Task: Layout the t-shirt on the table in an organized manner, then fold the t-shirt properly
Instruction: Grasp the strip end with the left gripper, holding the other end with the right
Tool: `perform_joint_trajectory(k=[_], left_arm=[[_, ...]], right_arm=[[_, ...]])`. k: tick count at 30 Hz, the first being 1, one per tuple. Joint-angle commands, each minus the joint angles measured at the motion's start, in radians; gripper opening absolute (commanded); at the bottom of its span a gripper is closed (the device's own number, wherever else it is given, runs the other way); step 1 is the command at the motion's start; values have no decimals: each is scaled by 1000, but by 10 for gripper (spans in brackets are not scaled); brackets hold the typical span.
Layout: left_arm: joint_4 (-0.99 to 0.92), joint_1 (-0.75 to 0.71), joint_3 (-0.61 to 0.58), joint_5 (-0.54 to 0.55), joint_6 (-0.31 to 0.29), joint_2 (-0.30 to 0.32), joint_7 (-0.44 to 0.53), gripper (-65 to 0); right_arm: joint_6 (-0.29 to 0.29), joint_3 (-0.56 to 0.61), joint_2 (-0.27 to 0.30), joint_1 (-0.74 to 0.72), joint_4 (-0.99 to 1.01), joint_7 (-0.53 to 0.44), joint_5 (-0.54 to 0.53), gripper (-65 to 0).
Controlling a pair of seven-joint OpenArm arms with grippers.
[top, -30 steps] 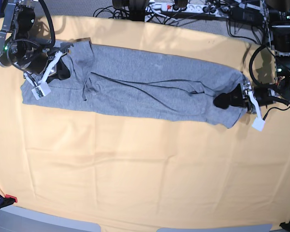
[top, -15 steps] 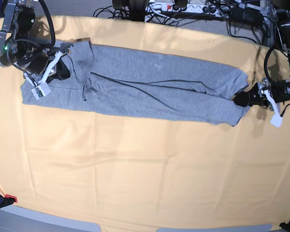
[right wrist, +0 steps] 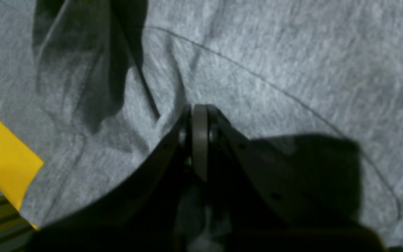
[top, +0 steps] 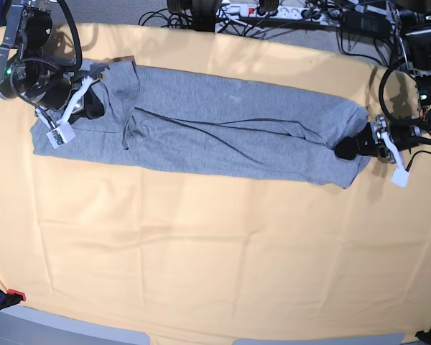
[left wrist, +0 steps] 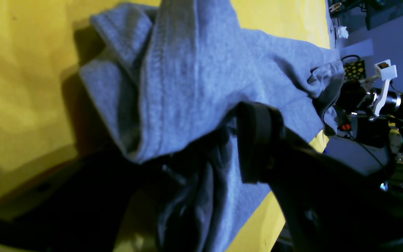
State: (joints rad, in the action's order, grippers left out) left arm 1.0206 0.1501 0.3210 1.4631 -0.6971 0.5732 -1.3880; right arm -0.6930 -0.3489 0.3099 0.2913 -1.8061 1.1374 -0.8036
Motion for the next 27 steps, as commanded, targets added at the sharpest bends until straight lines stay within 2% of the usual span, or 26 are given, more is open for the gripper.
perform_joint_trajectory(k=[1, 8, 12, 14, 15, 17, 18, 21, 27], left_arm=[[9, 11, -9, 20, -1, 8, -8, -304], [9, 14, -118, 20, -1, 10, -8, -304], [9, 32, -118, 20, -1, 15, -8, -309], [9, 50, -114, 20, -1, 14, -8, -371], [9, 59, -114, 20, -1, 14, -8, -434], [9, 76, -114, 20, -1, 14, -8, -614], [9, 84, -114, 20, -1, 16, -8, -650], [9, 100, -114, 20, -1, 35, -8, -650], [10, 130, -114, 20, -1, 111, -8, -650]], right_arm=[[-5, -4, 12, -5, -10, 0, -11, -650], [-5, -4, 11, -6, -10, 0, -11, -650], [-5, -4, 12, -5, -10, 3, -11, -650], [-5, -4, 12, -5, -10, 4, -11, -650], [-5, -4, 12, -5, -10, 4, -11, -650], [-5, -4, 12, -5, -10, 5, -11, -650], [-5, -4, 12, -6, -10, 7, -11, -650], [-5, -4, 12, -5, -10, 7, -11, -650], [-5, -4, 12, -6, -10, 7, -11, -650]])
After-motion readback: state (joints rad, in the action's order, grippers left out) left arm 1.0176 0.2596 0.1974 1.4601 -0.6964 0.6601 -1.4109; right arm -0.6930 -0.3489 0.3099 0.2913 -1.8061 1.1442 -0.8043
